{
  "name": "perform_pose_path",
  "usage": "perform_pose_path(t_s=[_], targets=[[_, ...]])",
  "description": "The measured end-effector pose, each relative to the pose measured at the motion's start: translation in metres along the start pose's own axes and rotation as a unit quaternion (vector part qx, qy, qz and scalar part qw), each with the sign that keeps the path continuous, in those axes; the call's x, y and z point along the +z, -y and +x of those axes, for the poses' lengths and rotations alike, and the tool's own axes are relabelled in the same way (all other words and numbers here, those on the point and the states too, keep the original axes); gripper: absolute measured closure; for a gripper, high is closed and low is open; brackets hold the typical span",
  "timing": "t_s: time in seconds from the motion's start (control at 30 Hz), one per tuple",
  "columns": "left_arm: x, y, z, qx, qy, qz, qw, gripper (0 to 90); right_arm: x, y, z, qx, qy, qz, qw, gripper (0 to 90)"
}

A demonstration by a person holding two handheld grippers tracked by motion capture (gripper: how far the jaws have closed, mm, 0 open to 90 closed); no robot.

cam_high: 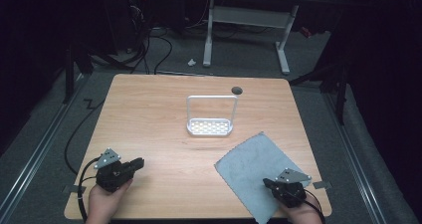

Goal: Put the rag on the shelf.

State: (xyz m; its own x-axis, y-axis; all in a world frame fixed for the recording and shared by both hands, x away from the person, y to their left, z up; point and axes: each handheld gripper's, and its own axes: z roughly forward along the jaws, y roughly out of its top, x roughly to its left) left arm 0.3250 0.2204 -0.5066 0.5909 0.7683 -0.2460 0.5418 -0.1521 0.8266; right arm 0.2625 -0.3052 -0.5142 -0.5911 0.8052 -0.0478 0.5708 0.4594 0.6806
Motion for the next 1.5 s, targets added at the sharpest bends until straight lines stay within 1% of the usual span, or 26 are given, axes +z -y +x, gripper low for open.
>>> perform_pose_path(t_s=[0.07,0.1,0.27,0.33,0.4,0.47,0.5,0.53,0.57,0.6,0.63,0.67,0.7,0.73,0.77,0.87,1.03,1.07,1.1,1.13,1.2,1.3,1.33,1.37,1.43,1.5], targets=[[0.0,0.0,0.0,-0.002,0.002,-0.001,1.0,81.1,0.002,0.0,0.003,-0.005,-0.006,0.005,1.0,90.0],[0.0,0.0,0.001,-0.003,0.003,0.001,1.0,79.0,0.007,-0.002,0.011,-0.018,-0.016,0.011,0.9996,90.0],[0.0,0.001,0.001,-0.004,0.0,0.002,1.0,77.2,0.014,-0.01,0.027,-0.039,-0.034,0.009,0.9986,90.0],[-0.001,0.002,0.001,-0.003,0.001,0.002,1.0,76.0,0.023,-0.019,0.039,-0.049,-0.057,0.005,0.9971,90.0],[-0.001,0.002,0.002,-0.006,0.002,-0.001,1.0,75.1,0.027,-0.024,0.043,-0.059,-0.063,0.002,0.9963,90.0],[-0.002,0.002,0.002,-0.006,0.003,-0.002,1.0,74.8,0.026,-0.026,0.042,-0.055,-0.061,-0.002,0.9966,90.0],[-0.002,0.002,0.001,-0.003,0.003,-0.004,1.0,74.8,0.024,-0.027,0.037,-0.047,-0.054,-0.01,0.9974,90.0],[-0.002,0.001,0.001,0.0,0.003,-0.006,1.0,74.8,0.017,-0.024,0.019,-0.023,-0.01,-0.016,0.9996,90.0],[-0.002,0.001,0.001,0.0,0.003,-0.006,1.0,74.8,0.017,-0.024,0.019,-0.023,-0.01,-0.016,0.9996,90.0],[-0.002,0.001,0.001,0.001,0.004,-0.006,1.0,74.8,0.011,-0.016,-0.002,0.006,0.024,-0.017,0.9996,90.0],[-0.001,0.001,0.0,0.004,0.005,-0.006,1.0,74.8,0.008,-0.011,-0.012,0.021,0.039,-0.015,0.9989,90.0],[-0.001,0.001,0.0,0.004,0.005,-0.006,1.0,74.8,0.007,-0.007,-0.019,0.031,0.048,-0.012,0.9983,90.0],[0.0,0.001,-0.001,0.004,0.005,-0.004,1.0,74.8,0.007,-0.007,-0.019,0.031,0.048,-0.012,0.9983,90.0],[0.001,0.001,-0.002,0.006,0.005,-0.003,1.0,74.9,0.005,-0.001,-0.027,0.047,0.058,-0.007,0.9971,90.0],[0.001,0.001,-0.002,0.007,0.006,-0.001,1.0,74.9,0.004,0.003,-0.032,0.051,0.068,0.002,0.9964,90.0],[0.002,0.001,-0.005,0.011,0.006,0.001,0.9999,74.9,0.005,0.007,-0.034,0.059,0.063,0.002,0.9963,90.0],[0.006,0.0,-0.01,0.016,0.012,0.007,0.9998,74.9,0.011,-0.001,-0.011,0.021,0.03,0.002,0.9993,90.0],[0.006,0.0,-0.01,0.016,0.012,0.007,0.9998,74.9,0.011,-0.001,-0.011,0.021,0.03,0.002,0.9993,90.0],[0.008,0.0,-0.013,0.018,0.015,0.01,0.9997,74.9,0.012,-0.003,-0.006,0.015,0.019,0.001,0.9997,90.0],[0.011,-0.001,-0.017,0.023,0.018,0.016,0.9994,74.9,0.016,-0.008,0.011,-0.004,0.001,0.001,1.0,90.0],[0.015,-0.001,-0.024,0.028,0.026,0.023,0.999,74.9,0.02,-0.013,0.022,-0.018,-0.013,0.002,0.9998,90.0],[0.024,-0.001,-0.042,0.042,0.043,0.038,0.9975,74.9,0.025,-0.02,0.037,-0.038,-0.027,0.0,0.9989,90.0],[0.024,-0.001,-0.042,0.042,0.043,0.038,0.9975,74.9,0.025,-0.02,0.037,-0.038,-0.027,0.0,0.9989,90.0],[0.03,0.0,-0.054,0.049,0.057,0.047,0.996,74.9,0.027,-0.021,0.041,-0.044,-0.031,0.0,0.9986,90.0],[0.041,0.002,-0.077,0.074,0.084,0.076,0.9907,74.9,0.029,-0.024,0.046,-0.051,-0.036,0.0,0.998,90.0],[0.051,0.004,-0.095,0.086,0.114,0.099,0.9848,74.0,0.027,-0.025,0.045,-0.049,-0.03,-0.008,0.9983,90.0]])
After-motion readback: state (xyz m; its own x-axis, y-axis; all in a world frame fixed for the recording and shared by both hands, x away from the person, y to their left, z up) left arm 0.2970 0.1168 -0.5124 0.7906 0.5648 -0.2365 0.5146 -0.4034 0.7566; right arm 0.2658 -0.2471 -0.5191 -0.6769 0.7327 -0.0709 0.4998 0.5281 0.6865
